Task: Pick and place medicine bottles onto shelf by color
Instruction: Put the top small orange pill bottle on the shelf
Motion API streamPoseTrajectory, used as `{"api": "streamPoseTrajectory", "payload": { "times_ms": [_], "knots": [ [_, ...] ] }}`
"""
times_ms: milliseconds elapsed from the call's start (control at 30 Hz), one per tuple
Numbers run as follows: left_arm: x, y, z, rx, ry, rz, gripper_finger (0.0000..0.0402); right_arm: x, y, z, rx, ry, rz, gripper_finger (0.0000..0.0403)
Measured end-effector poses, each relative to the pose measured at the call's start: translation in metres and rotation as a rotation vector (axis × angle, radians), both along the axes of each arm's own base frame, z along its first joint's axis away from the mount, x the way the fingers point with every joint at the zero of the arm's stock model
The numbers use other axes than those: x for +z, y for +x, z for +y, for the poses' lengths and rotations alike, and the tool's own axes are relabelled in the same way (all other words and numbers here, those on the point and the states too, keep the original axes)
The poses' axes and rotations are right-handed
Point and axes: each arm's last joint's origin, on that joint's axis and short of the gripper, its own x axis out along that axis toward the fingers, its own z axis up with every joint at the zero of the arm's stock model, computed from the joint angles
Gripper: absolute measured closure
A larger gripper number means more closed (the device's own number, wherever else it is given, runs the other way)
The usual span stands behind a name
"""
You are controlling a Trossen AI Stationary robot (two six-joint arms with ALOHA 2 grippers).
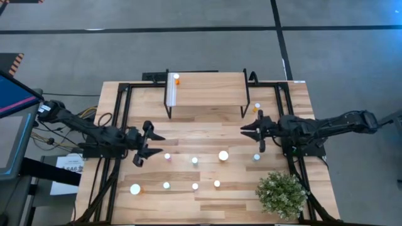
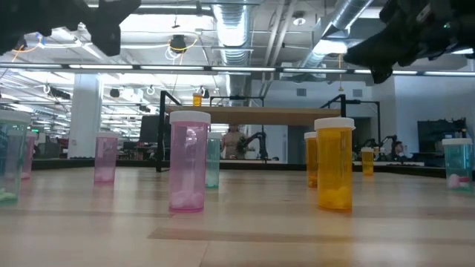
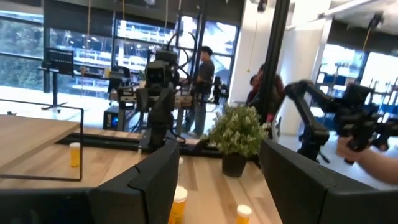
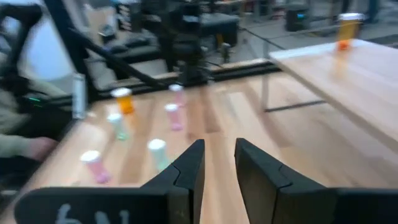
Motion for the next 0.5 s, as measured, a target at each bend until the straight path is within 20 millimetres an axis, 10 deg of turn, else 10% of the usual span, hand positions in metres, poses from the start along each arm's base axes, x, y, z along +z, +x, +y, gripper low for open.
{"api": "streamPoseTrajectory", "payload": {
  "times_ms": [500],
  "knots": [
    [0.000,-0.011,0.004,-0.001,-0.018,-0.049,0.0190,-0.010,-0.004,-0.013,-0.130,-0.016,0.107,0.0290]
  ]
}}
